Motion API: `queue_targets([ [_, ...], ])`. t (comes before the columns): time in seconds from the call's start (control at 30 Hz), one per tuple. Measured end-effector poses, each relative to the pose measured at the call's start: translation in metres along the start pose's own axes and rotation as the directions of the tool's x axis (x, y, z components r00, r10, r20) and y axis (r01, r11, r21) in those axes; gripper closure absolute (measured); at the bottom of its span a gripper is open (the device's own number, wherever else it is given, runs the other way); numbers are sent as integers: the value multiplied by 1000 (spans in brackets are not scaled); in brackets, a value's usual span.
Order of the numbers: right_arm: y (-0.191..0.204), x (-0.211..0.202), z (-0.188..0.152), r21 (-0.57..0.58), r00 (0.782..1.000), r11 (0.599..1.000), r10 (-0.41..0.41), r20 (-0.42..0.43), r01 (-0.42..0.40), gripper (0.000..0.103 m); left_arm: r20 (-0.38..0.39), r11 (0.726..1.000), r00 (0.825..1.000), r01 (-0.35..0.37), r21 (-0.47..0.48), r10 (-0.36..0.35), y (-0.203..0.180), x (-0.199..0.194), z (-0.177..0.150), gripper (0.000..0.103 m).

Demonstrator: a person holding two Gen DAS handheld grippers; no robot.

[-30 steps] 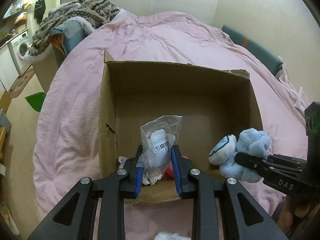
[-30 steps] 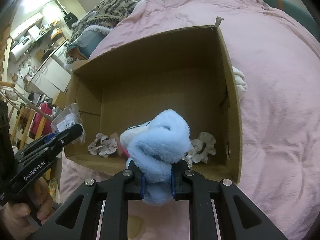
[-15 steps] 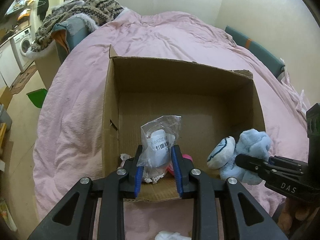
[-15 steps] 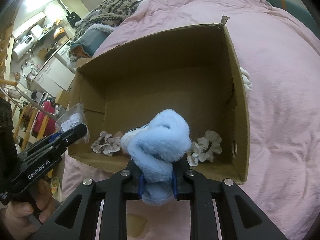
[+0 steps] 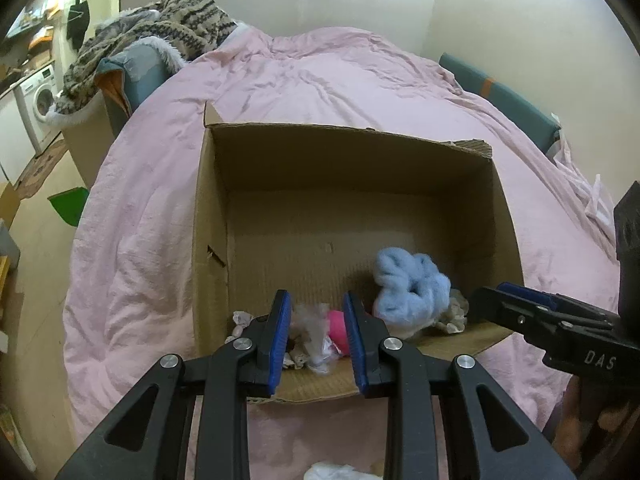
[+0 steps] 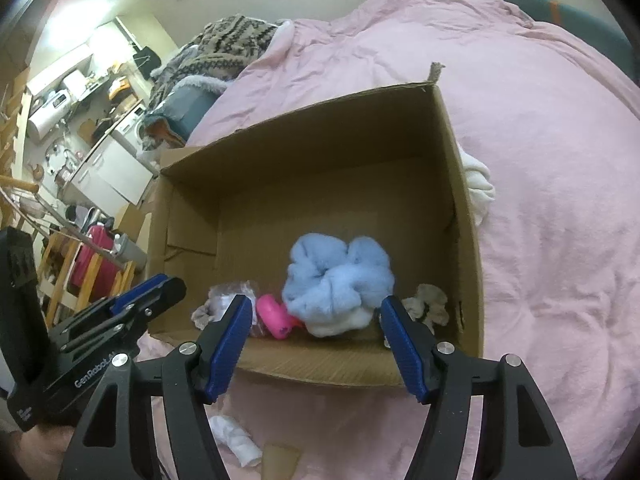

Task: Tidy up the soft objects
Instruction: 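Open both grippers to drop the plush and the plastic bag into the box, then withdraw both grippers and grasp the white cloth with the left gripper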

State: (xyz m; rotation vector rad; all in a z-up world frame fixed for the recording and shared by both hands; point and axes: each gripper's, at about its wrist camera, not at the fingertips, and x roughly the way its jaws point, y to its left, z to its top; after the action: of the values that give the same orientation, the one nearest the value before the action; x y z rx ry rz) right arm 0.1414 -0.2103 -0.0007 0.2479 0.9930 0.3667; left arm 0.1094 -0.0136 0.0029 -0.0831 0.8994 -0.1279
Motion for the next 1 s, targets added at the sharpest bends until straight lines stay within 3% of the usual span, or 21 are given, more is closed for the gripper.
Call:
queue_targets([
  [0.07, 0, 1, 1, 8, 1000, 1000, 1, -5, -1, 32, -6, 1000, 1000, -4, 1, 4, -1, 1, 0, 73],
  [0.13, 0, 1, 1, 9, 1000, 1000, 0, -4, 0, 32, -1, 1000, 1000, -1, -10, 1, 0, -1, 0, 62],
  [0.2, 0, 1, 1, 4, 1000, 1000, -1, -6, 1, 32, 12, 1000, 1000, 6, -16, -6, 0, -4, 1, 38],
  [0.27, 1, 1, 0, -1, 1000, 1000, -3, -10, 3, 32, 30, 1000, 999, 11, -22, -10, 0, -8, 2, 29],
  [0.47, 3, 2, -1, -13, 1000, 1000, -9, -19, 9, 32, 8, 999, 999, -31, -25, 32, 0, -5, 3, 27],
  [1.0, 2, -10, -7, 25, 1000, 1000, -3, -14, 3, 32, 10, 997, 998, -55, -49, 56, 11, -32, -7, 27],
])
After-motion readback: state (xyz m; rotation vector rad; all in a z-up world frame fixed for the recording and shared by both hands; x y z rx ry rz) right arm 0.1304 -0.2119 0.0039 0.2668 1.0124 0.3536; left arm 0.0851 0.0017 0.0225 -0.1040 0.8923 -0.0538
